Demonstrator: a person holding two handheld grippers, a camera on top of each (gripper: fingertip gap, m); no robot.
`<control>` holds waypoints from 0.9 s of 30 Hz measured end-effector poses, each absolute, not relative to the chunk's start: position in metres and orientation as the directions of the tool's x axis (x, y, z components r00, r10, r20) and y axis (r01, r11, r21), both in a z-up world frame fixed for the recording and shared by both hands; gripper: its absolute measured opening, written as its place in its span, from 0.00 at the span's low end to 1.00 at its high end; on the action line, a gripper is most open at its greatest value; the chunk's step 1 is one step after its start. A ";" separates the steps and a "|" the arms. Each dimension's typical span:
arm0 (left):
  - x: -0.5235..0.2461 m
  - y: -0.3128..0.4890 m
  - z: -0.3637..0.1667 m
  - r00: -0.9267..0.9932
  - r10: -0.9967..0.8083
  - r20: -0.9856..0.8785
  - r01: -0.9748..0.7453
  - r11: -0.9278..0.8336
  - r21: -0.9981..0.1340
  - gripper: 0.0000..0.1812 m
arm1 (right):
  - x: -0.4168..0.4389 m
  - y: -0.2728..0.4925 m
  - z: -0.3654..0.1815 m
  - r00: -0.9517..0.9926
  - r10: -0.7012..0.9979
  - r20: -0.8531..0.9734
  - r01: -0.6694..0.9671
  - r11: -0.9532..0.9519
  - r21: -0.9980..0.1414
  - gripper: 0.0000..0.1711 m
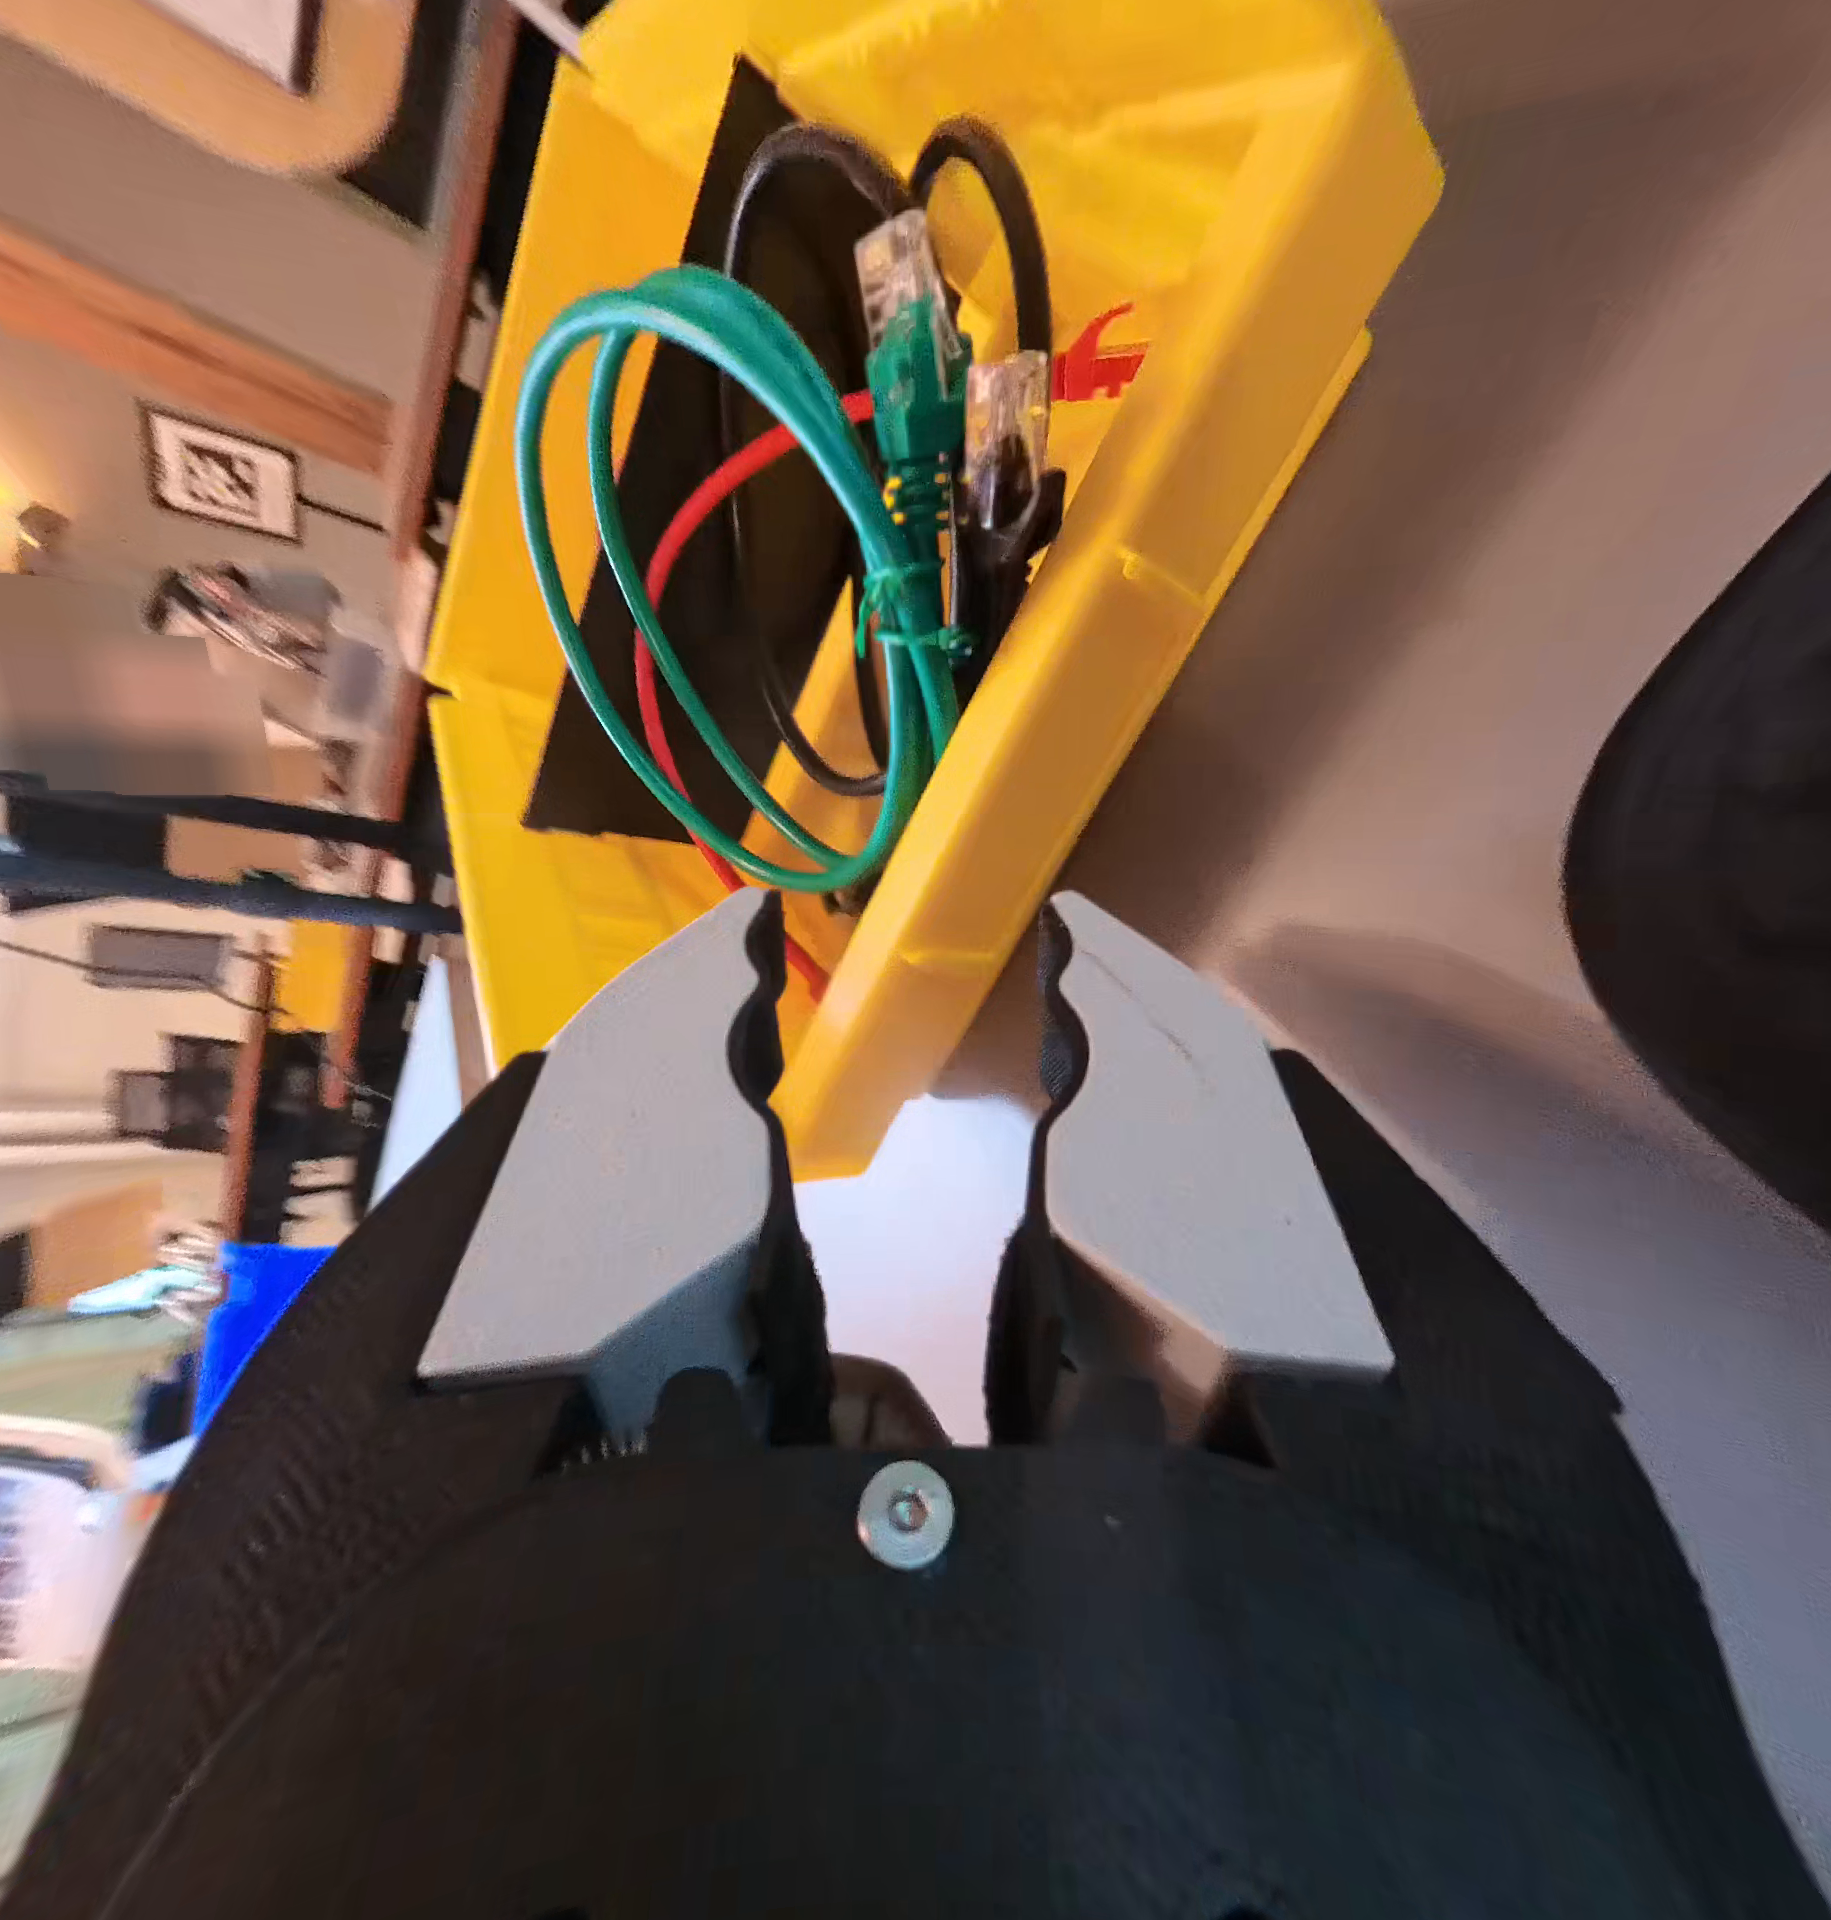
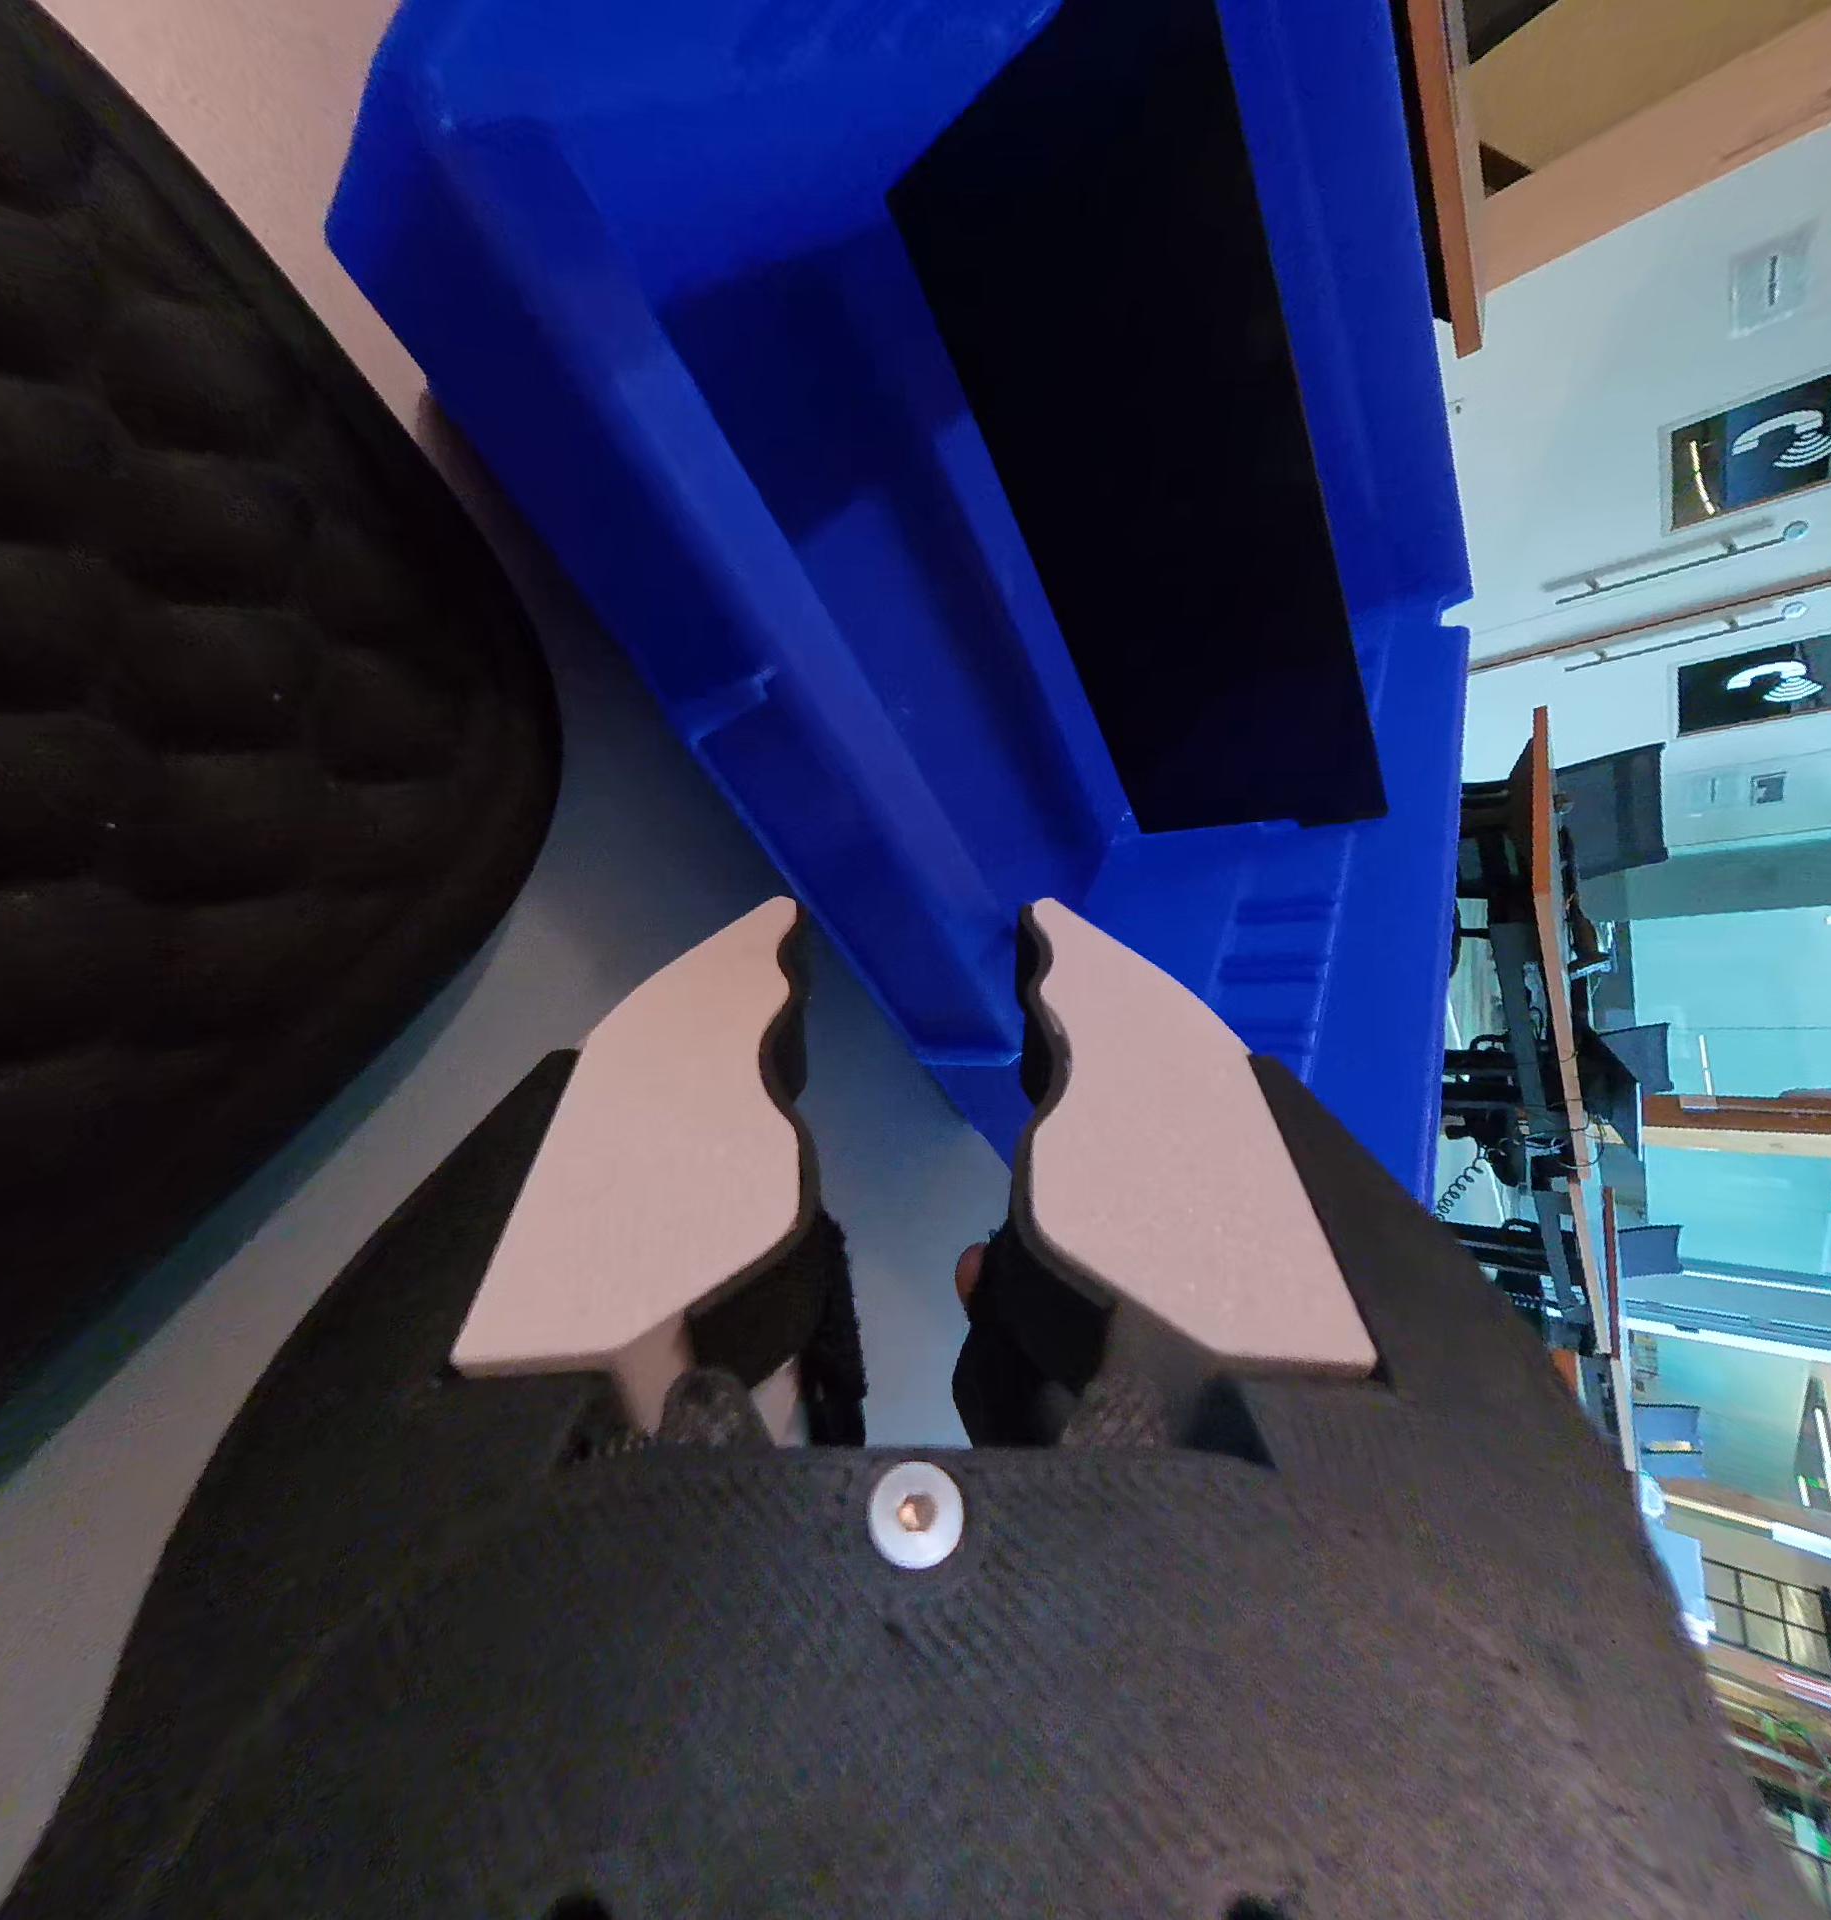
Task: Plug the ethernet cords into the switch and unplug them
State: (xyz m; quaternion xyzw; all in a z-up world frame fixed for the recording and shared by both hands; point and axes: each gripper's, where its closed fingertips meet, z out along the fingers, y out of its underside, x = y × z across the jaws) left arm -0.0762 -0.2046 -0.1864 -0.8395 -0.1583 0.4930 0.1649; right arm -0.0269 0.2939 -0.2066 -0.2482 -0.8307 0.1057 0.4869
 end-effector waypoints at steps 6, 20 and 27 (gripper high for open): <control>-0.099 -0.216 -0.210 0.462 0.256 -0.849 0.120 -0.967 -0.226 0.20 | -0.030 0.297 -0.207 -0.387 0.512 0.767 0.305 0.856 -0.417 0.23; -0.038 -0.277 -0.210 0.440 0.305 -0.845 0.219 -0.949 -0.228 0.21 | -0.015 0.333 -0.208 -0.340 0.545 0.767 0.400 0.822 -0.406 0.23; 0.006 -0.307 -0.209 0.441 0.193 -0.877 0.099 -0.981 -0.166 0.19 | 0.002 0.355 -0.209 -0.351 0.569 0.744 0.437 0.802 -0.407 0.23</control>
